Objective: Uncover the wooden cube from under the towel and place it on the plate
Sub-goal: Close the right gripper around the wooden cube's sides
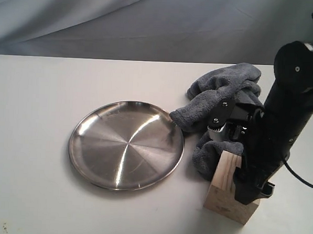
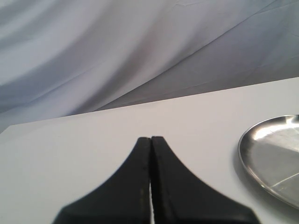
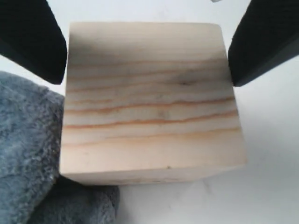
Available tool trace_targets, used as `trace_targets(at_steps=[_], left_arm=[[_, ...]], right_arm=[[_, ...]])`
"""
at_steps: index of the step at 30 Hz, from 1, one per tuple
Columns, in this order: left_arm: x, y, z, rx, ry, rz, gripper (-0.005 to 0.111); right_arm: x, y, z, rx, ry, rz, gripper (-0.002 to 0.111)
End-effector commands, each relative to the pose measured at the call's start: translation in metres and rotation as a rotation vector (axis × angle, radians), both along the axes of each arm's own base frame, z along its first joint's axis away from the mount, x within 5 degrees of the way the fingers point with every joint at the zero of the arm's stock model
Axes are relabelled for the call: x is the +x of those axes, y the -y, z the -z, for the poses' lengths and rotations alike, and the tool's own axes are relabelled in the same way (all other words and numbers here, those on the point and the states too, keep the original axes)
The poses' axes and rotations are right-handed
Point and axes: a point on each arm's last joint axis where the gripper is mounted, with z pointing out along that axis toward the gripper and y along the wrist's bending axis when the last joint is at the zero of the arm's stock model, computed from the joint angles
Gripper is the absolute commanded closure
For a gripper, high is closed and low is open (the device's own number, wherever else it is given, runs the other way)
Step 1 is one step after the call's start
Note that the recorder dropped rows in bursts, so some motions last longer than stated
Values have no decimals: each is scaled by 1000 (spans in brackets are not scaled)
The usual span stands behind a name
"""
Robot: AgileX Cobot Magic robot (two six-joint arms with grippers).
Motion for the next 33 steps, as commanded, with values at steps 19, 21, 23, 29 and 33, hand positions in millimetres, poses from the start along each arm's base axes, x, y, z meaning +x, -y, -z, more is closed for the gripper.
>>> trace_targets(at_steps=[19, 21, 23, 29, 33], left_arm=[[0, 0, -1, -10, 13, 2, 107], [0, 0, -1, -10, 13, 2, 107], [0, 0, -1, -10, 13, 2, 107], [0, 0, -1, -10, 13, 2, 107], [0, 0, -1, -10, 13, 2, 107]], right_arm=[[-6, 1, -12, 65, 133, 30, 27], [-6, 0, -10, 63, 127, 30, 28], [-4, 0, -3, 54, 102, 31, 28], [-3, -1, 7, 39, 68, 24, 31], [-5, 0, 7, 30, 43, 18, 31]])
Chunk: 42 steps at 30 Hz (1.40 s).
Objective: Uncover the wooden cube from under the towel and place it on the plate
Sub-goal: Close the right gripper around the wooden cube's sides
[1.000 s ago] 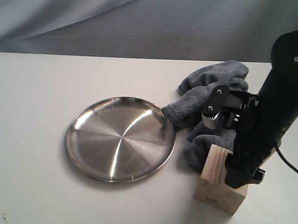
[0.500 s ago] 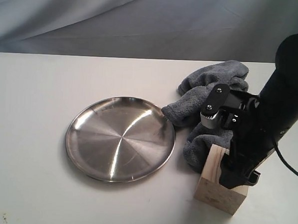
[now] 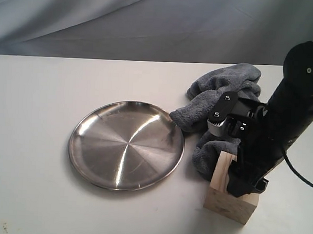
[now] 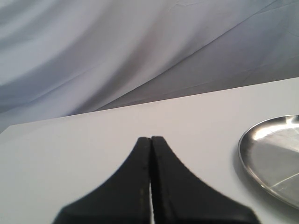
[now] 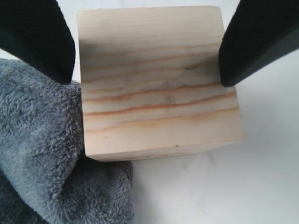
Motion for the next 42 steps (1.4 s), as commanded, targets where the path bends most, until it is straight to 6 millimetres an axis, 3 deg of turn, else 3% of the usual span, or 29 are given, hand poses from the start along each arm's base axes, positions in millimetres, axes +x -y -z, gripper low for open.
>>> trace_targets(at_steps=[1, 10, 20, 23, 26, 30, 34, 42], left_arm=[[0, 0, -1, -10, 13, 2, 107], [0, 0, -1, -10, 13, 2, 107], [0, 0, -1, -10, 13, 2, 107], [0, 0, -1, -10, 13, 2, 107], [0, 0, -1, -10, 13, 2, 107], [0, 0, -1, -10, 13, 2, 107], [0, 0, -1, -10, 13, 2, 107], [0, 0, -1, -10, 13, 2, 107]], right_arm=[[-1, 0, 8, -23, -33, -17, 31], [-3, -4, 8, 17, -54, 13, 11], [-1, -1, 5, -3, -14, -12, 11], [-2, -1, 5, -7, -26, -17, 3], [-2, 0, 5, -11, -20, -40, 3], [-2, 2, -14, -38, -25, -67, 3], [-4, -1, -31, 11, -21, 20, 3], [-2, -3, -26, 15, -43, 23, 3]])
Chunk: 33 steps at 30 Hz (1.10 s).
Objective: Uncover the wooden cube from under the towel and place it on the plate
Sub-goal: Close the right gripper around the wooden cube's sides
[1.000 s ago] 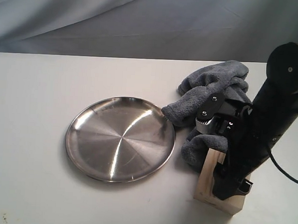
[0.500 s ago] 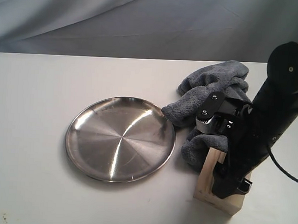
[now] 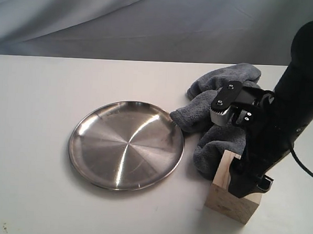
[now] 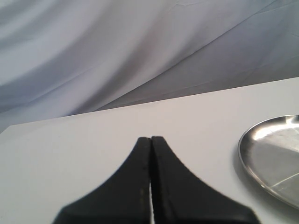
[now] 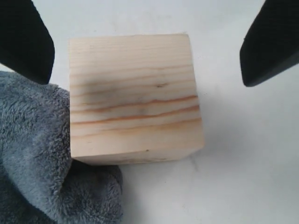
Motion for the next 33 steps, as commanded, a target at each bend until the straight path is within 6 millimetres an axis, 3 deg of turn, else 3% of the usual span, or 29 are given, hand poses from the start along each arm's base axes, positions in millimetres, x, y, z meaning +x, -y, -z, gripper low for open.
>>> trace_targets(at_steps=[1, 11, 18, 27, 33], left_arm=[[0, 0, -1, -10, 13, 2, 107], [0, 0, -1, -10, 13, 2, 107], [0, 0, -1, -10, 13, 2, 107], [0, 0, -1, -10, 13, 2, 107], [0, 0, -1, -10, 13, 2, 107]], right_arm=[[1, -2, 4, 2, -22, 6, 3], [12, -6, 25, -15, -38, 22, 3], [15, -7, 25, -1, 0, 29, 3], [15, -6, 25, -6, -7, 29, 14], [12, -7, 25, -6, -33, 31, 16]])
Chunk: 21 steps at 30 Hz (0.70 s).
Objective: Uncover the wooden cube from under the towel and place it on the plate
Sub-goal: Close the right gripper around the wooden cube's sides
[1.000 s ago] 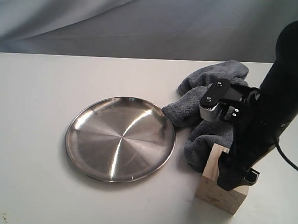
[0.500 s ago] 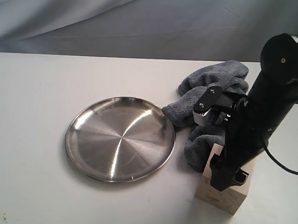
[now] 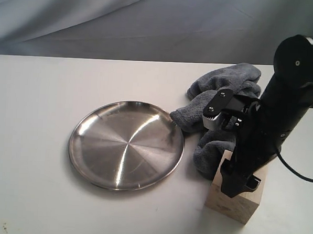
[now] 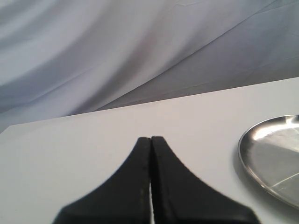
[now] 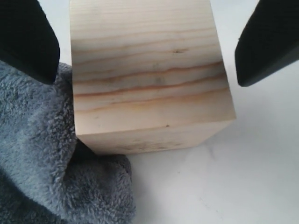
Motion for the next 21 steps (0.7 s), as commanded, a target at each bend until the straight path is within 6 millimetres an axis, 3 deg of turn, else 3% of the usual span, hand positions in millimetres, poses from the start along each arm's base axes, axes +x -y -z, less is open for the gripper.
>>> trace_targets(at_steps=[1, 21], left_arm=[[0, 0, -1, -10, 13, 2, 107], [0, 0, -1, -10, 13, 2, 107]], right_arm=[[-1, -1, -1, 5, -13, 3, 16], [0, -1, 1, 4, 8, -9, 16]])
